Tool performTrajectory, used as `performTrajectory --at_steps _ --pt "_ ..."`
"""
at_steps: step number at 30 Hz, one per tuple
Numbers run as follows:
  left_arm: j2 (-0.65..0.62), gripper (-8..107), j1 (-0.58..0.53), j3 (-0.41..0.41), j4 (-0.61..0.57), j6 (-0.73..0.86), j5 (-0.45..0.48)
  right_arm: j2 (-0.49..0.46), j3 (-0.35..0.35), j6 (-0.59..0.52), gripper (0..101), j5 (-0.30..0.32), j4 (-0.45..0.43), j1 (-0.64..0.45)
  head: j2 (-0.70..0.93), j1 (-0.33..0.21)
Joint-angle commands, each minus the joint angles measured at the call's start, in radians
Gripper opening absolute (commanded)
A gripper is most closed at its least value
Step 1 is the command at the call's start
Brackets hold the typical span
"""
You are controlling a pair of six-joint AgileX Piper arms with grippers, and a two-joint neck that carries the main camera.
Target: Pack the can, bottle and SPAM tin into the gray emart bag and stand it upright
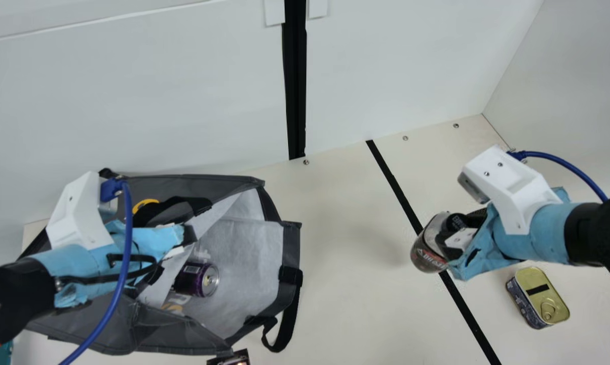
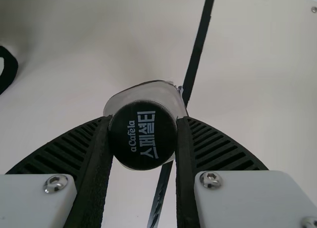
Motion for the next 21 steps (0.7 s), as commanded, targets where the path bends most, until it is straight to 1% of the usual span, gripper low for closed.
performTrajectory --at_steps 1,11,21 --pt "0.0 -8 0.0 0.0 0.0 0.0 0.0 -0.005 0.009 -0.008 0 0.0 0.005 0.014 -0.002 -0.023" --pt "0.0 -8 0.0 0.0 0.0 0.0 0.0 -0.023 0.058 -0.082 0 0.0 0.061 0.063 -0.002 -0.023" --pt "0.0 -8 0.0 0.0 0.0 0.0 0.0 -0.027 0.081 -0.151 0 0.0 0.122 0.084 -0.002 -0.023"
